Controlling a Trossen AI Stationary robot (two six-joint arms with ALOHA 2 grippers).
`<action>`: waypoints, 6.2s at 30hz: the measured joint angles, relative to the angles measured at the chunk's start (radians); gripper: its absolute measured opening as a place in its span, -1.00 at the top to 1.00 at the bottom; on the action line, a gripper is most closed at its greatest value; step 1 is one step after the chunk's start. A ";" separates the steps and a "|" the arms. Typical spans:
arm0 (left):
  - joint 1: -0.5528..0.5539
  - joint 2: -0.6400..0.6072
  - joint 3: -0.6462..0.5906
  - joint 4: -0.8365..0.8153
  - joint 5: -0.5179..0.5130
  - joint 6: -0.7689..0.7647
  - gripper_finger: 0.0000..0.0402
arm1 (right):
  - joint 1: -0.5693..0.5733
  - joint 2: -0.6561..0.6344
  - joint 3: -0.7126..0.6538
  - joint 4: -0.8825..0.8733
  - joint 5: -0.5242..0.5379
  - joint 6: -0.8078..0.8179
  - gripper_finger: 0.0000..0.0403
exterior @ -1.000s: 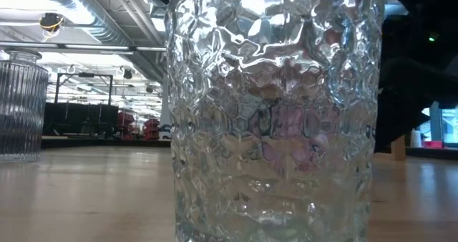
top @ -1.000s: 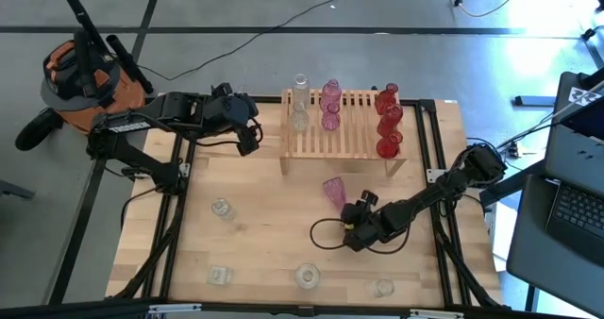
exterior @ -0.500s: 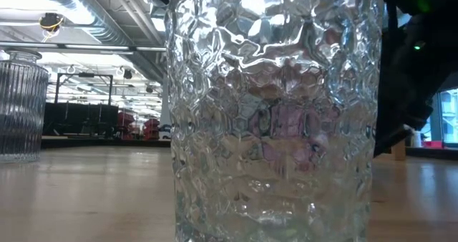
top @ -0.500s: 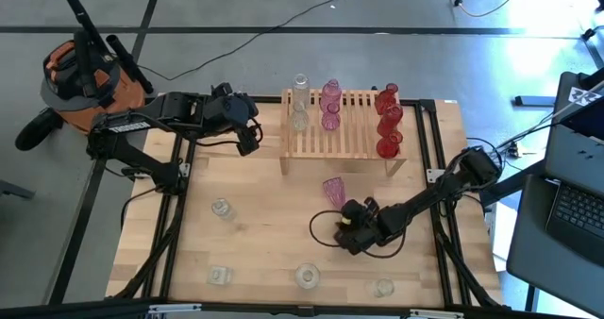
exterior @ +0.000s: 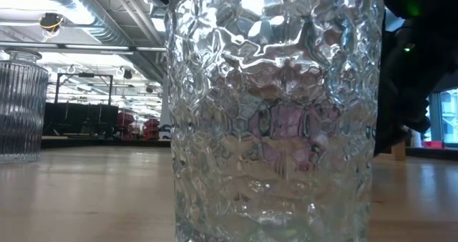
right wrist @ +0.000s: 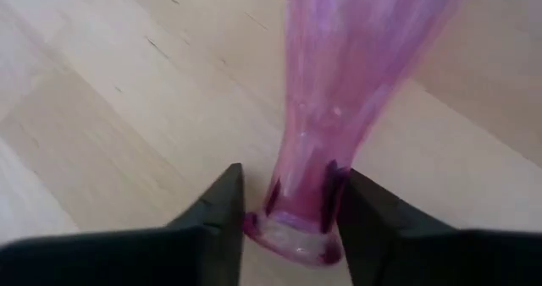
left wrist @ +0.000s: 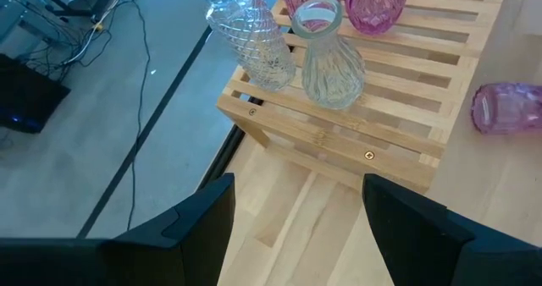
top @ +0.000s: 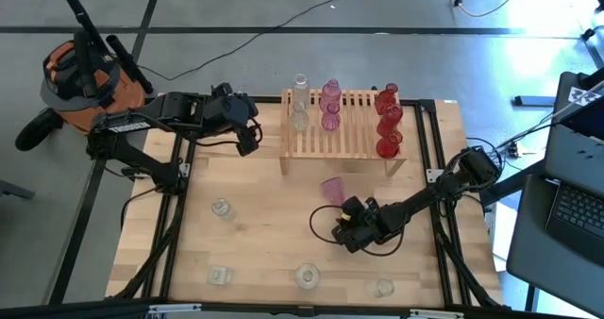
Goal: Sort vases onto shelf
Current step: Put the pink vase on the shelf aligned with the other pink vase
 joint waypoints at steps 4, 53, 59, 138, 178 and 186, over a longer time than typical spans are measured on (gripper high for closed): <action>0.000 0.000 0.000 0.000 -0.001 0.024 -0.25 | -0.001 -0.030 -0.001 -0.011 -0.064 -0.089 0.61; 0.000 0.001 0.000 0.034 0.003 0.016 -0.25 | -0.210 -0.032 0.483 -1.189 -1.064 -1.006 0.61; 0.000 0.001 0.000 0.043 0.003 0.024 -0.25 | -0.135 -0.044 0.483 -1.187 -1.233 -0.896 0.61; 0.000 0.001 0.000 0.101 0.234 0.054 -0.25 | 0.384 -0.064 0.878 -1.183 -0.172 0.260 -0.18; 0.001 0.059 0.000 0.525 0.202 0.016 -0.25 | 0.210 -0.446 0.872 -0.020 0.219 -1.422 0.24; -0.001 0.076 -0.001 0.557 0.202 0.013 -0.25 | 0.206 -0.580 0.859 -0.417 0.313 -1.383 0.24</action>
